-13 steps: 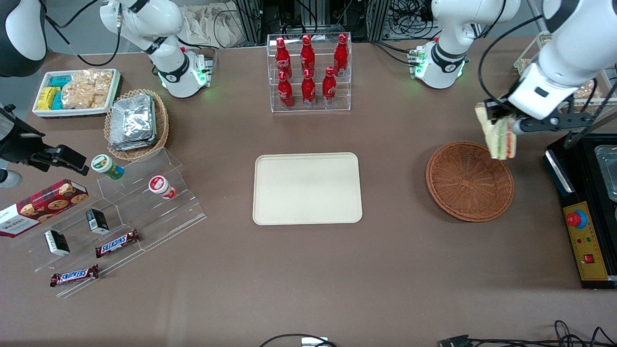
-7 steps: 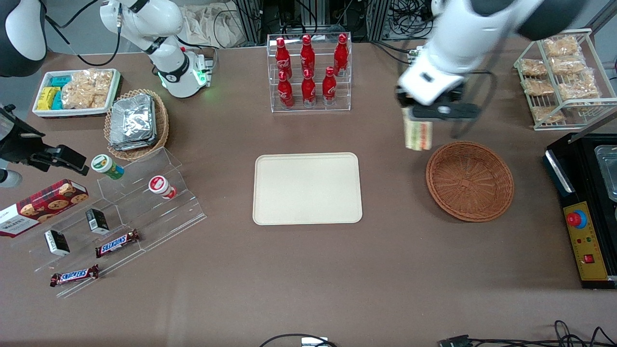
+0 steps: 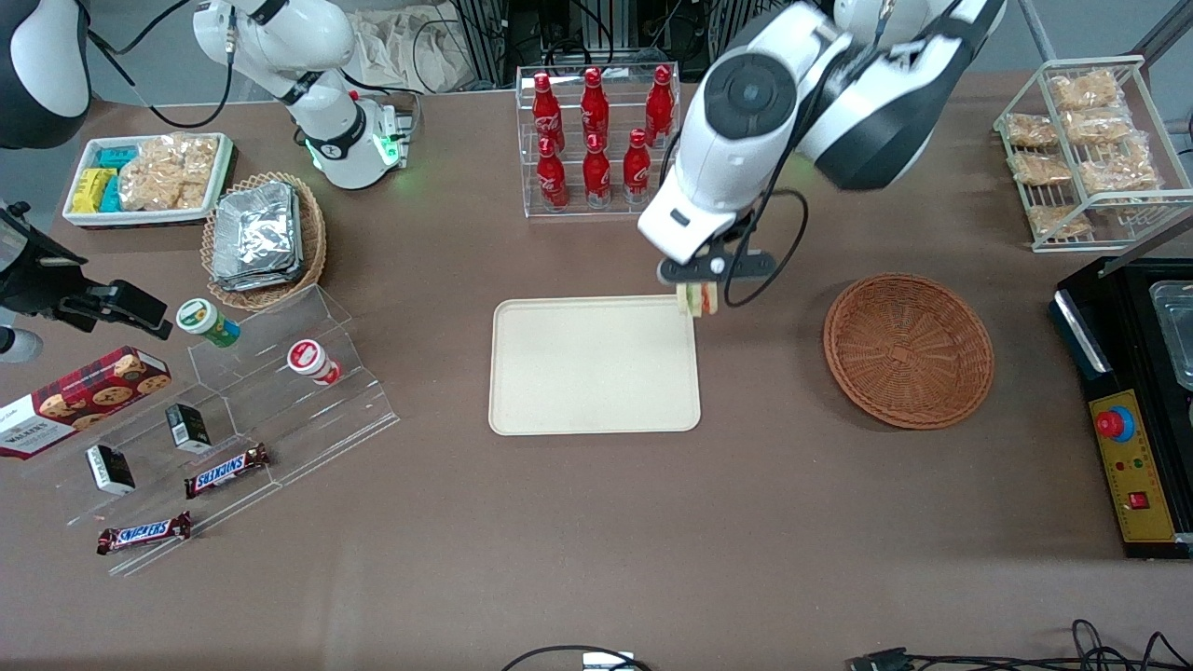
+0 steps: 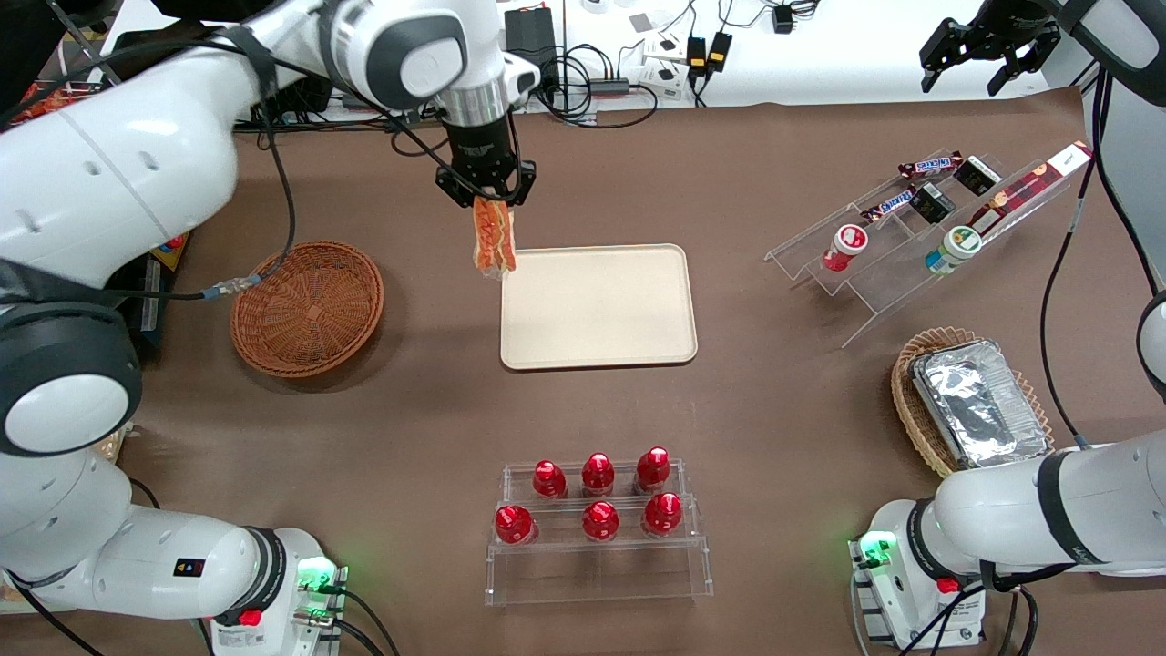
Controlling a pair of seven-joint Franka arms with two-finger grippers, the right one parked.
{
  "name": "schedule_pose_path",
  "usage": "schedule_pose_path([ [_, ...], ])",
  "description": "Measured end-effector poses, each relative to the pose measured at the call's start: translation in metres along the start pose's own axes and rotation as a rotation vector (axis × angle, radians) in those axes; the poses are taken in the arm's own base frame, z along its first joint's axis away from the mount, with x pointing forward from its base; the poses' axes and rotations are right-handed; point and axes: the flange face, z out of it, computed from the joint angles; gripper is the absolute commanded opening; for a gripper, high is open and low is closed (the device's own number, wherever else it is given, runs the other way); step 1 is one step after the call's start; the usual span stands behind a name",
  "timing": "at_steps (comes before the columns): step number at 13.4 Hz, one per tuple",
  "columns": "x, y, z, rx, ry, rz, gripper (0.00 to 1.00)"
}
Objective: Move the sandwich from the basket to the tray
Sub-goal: 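Carry the held sandwich over the cream tray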
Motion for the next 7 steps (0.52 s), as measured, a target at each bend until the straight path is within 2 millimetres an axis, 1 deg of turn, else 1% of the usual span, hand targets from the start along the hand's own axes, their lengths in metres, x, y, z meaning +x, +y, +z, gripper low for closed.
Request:
schedule_pose_path([
  [5,0.039,0.021,0.126,0.047,0.020,0.063,0.22],
  [7,0.047,0.029,0.169,0.054,0.033,0.093,0.22],
])
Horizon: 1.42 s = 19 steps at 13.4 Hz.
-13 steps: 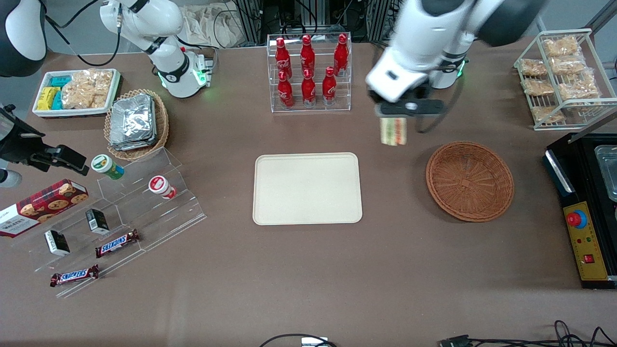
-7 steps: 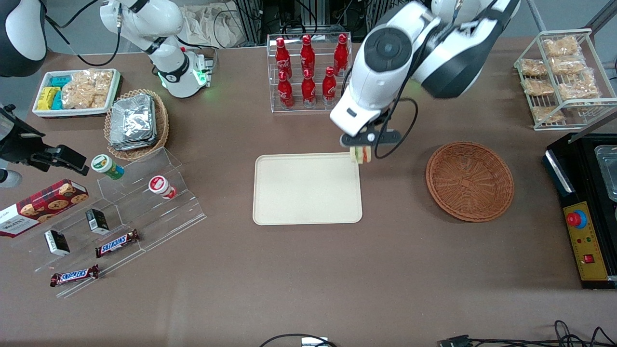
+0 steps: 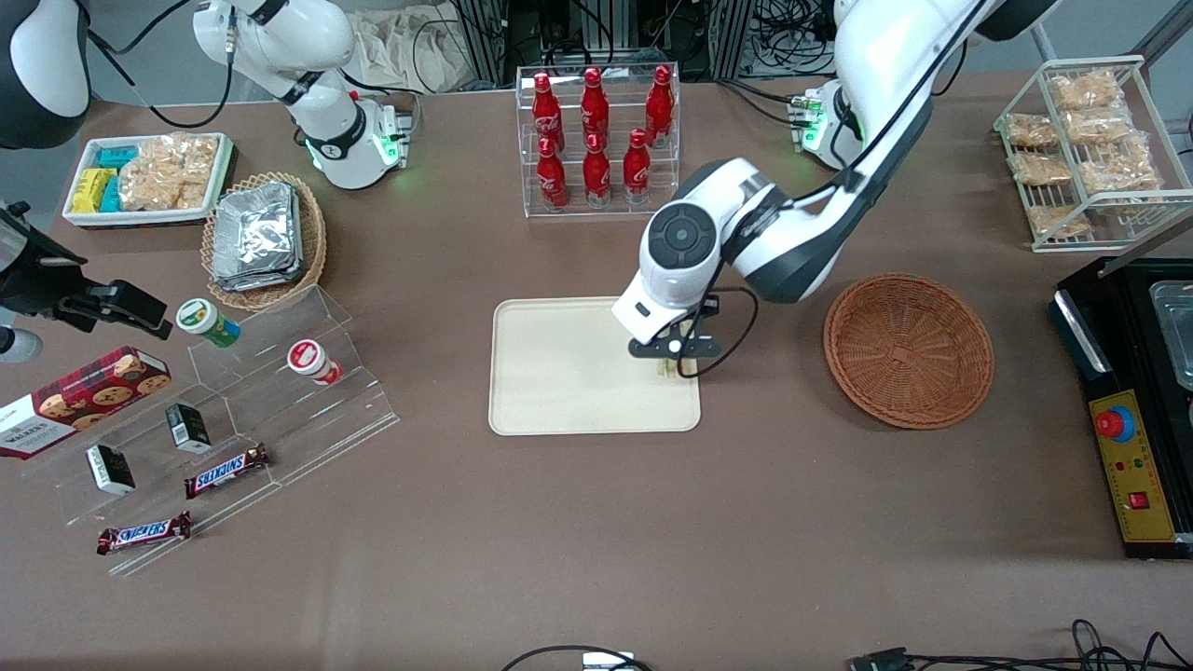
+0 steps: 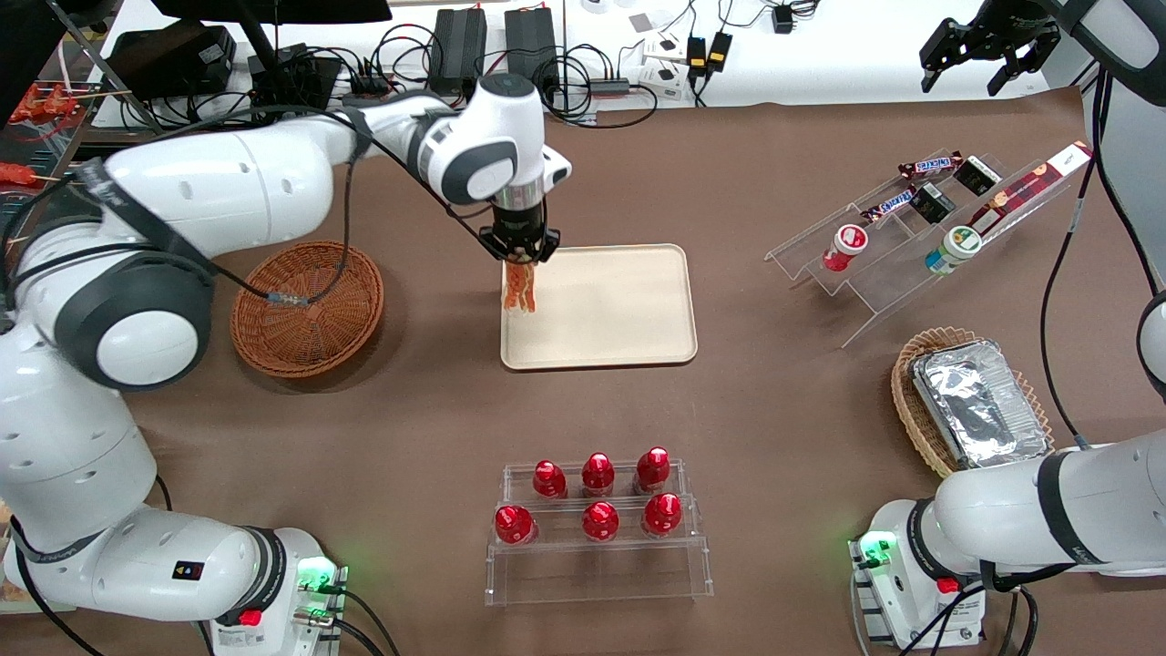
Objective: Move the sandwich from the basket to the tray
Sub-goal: 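Carry the held sandwich over the cream tray, then lower the sandwich onto the tray and open the left gripper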
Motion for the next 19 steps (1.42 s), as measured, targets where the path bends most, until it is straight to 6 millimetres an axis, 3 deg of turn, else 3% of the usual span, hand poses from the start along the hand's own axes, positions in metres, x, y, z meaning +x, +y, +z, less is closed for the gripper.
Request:
schedule_pose_path([
  [2,0.006,0.005,0.032,-0.003,-0.003,0.009,0.22],
  [5,0.012,0.006,0.061,0.007,0.003,-0.005,0.22],
  [9,0.012,0.009,0.081,0.000,0.004,-0.022,0.23],
  [12,0.010,0.008,0.089,-0.002,0.005,-0.021,0.29],
  [13,0.010,0.006,0.092,-0.001,0.004,-0.022,0.55],
  [14,0.010,0.006,0.092,0.000,0.004,-0.024,1.00],
  [19,0.012,0.004,0.092,-0.001,0.006,-0.045,1.00],
])
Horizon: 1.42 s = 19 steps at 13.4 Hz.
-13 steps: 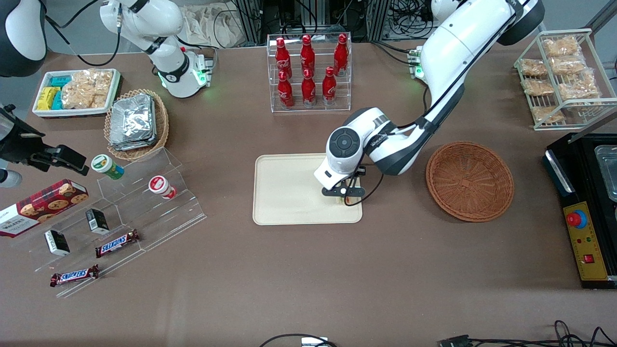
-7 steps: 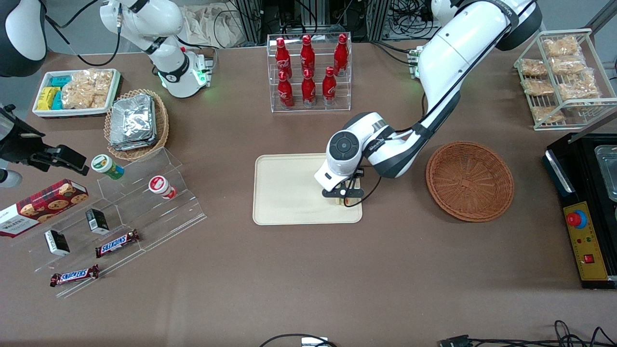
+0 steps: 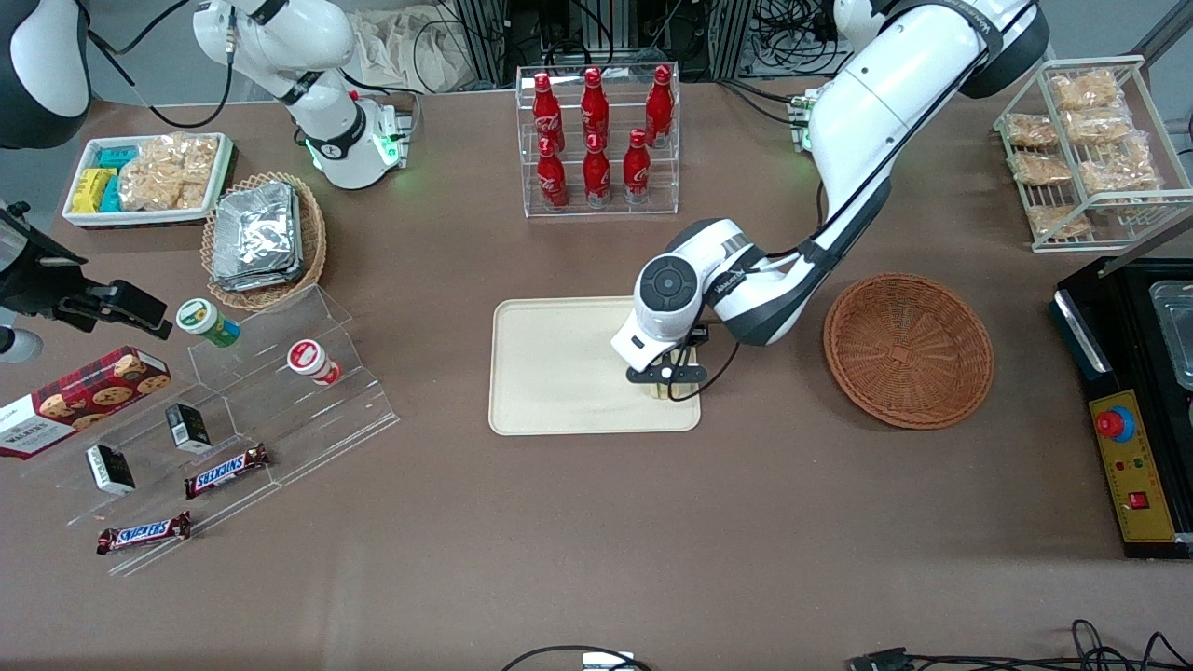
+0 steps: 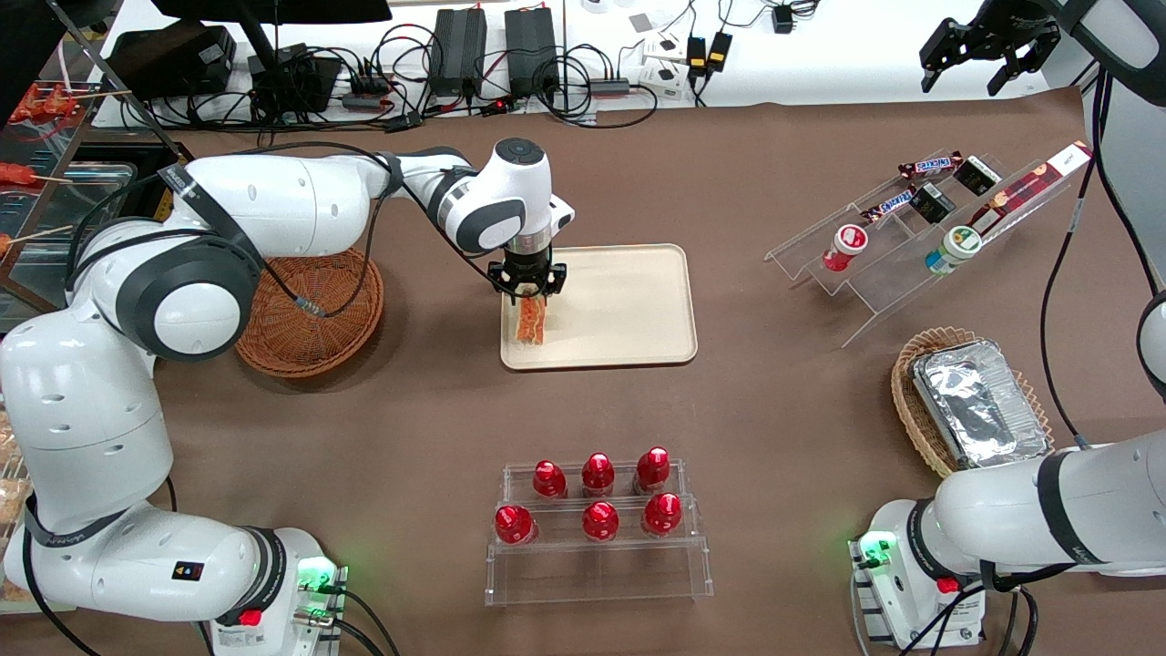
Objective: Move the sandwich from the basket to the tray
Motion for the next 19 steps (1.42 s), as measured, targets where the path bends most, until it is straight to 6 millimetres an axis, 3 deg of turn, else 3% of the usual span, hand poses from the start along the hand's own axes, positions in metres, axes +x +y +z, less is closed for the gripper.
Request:
schedule_pose_path([
  [4,0.001,-0.002,-0.005,0.006,0.004,-0.013,1.00],
  [6,0.001,-0.005,-0.022,0.022,0.014,-0.022,1.00],
  [8,0.000,-0.012,-0.062,0.029,0.030,-0.053,1.00],
  [11,-0.008,-0.044,-0.161,0.054,0.064,-0.123,1.00],
  [13,-0.018,-0.083,-0.227,0.062,0.096,-0.156,1.00],
  [15,-0.019,-0.146,-0.277,0.035,0.101,-0.202,1.00],
  [17,-0.020,-0.211,-0.298,0.042,0.110,-0.219,1.00],
  [19,-0.024,-0.267,-0.302,0.050,0.106,-0.217,1.00],
])
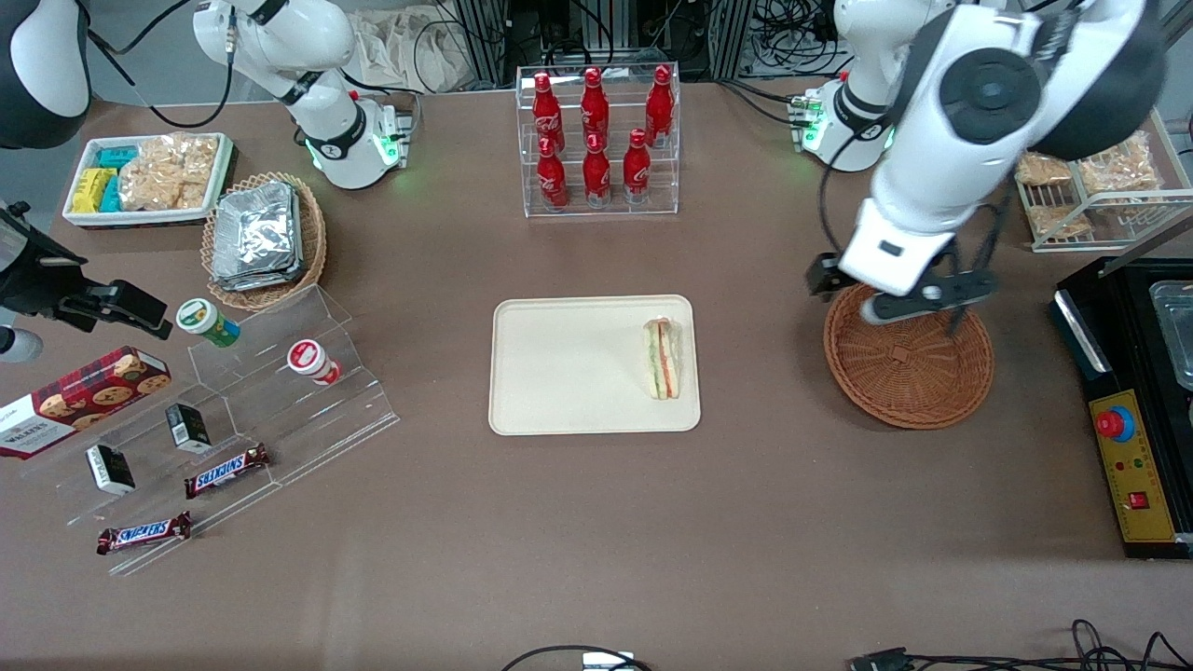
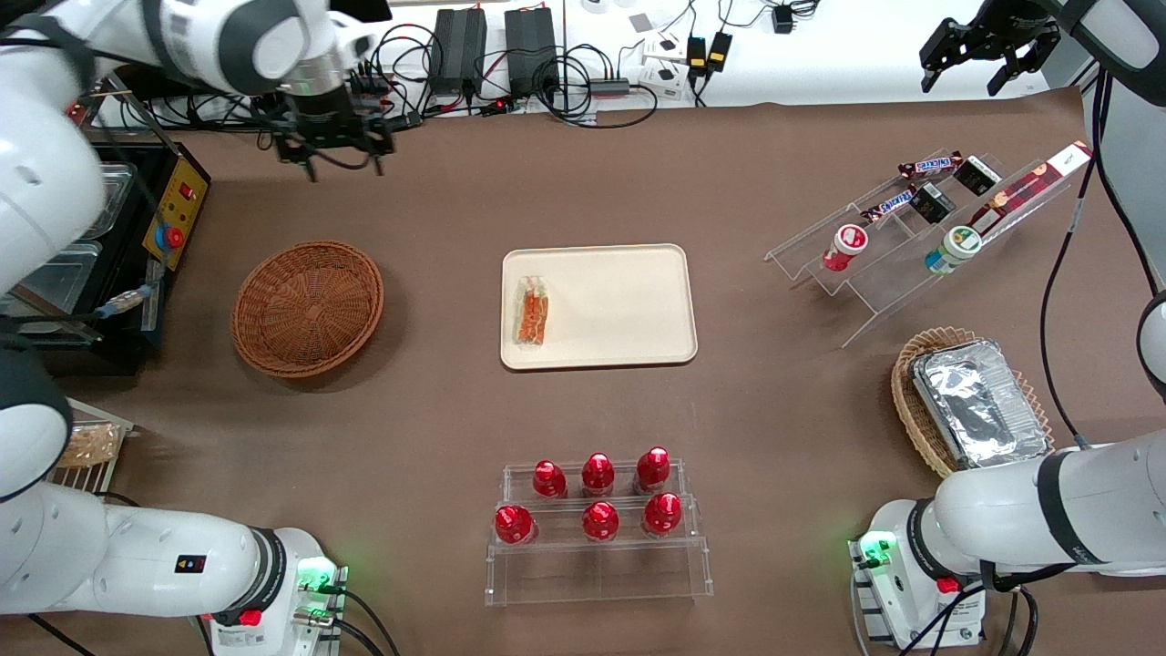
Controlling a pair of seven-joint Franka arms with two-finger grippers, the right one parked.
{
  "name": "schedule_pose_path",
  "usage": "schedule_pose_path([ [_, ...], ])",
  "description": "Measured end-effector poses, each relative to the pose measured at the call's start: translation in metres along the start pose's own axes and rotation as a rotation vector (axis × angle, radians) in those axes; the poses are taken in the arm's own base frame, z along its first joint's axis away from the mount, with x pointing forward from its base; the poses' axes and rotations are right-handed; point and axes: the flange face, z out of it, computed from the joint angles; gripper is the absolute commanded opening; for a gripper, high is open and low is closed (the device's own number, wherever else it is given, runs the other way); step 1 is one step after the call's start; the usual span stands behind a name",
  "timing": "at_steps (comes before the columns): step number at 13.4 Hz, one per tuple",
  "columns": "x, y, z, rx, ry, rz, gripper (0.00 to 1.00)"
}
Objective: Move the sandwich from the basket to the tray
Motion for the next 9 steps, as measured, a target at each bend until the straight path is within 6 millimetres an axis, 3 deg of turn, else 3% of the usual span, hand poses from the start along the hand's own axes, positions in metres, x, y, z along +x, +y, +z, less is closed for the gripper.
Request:
schedule_pose_path([
  [3,0.013,-0.079,-0.010,-0.046,-0.014,0.031,1.00],
  [5,0.018,-0.121,-0.019,-0.066,-0.010,0.048,1.00],
  [7,0.022,-0.148,-0.023,-0.077,-0.008,0.062,1.00],
  [9,0.023,-0.152,-0.027,-0.081,-0.006,0.066,1.00],
])
